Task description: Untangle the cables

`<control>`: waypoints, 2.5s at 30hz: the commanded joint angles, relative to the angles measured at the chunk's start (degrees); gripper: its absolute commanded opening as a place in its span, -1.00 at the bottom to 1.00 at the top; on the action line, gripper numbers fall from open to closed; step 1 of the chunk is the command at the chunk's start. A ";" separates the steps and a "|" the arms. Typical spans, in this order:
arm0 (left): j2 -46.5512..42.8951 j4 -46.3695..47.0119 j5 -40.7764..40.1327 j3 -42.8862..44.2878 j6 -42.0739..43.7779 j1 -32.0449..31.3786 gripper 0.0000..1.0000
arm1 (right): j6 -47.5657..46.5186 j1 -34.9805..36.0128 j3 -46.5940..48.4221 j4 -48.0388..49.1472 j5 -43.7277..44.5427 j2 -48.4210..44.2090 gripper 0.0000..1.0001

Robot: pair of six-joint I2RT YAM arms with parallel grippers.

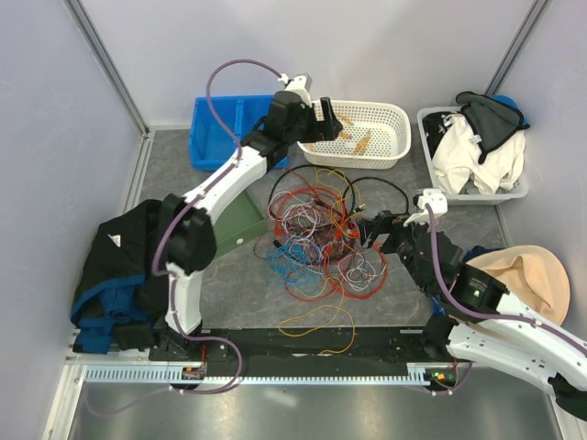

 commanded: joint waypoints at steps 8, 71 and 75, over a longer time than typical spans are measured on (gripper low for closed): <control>-37.50 -3.39 -14.76 -39.45 -5.51 -13.77 0.99 | 4.85 0.06 -6.17 8.74 1.13 14.74 0.80; -82.95 -7.89 -34.55 -77.10 -16.58 -23.45 0.99 | -4.55 0.50 5.88 4.35 -10.22 24.15 -0.16; -82.60 -8.06 -34.29 -77.54 -18.25 -23.45 0.99 | -3.32 0.50 2.36 6.72 -11.61 29.42 0.12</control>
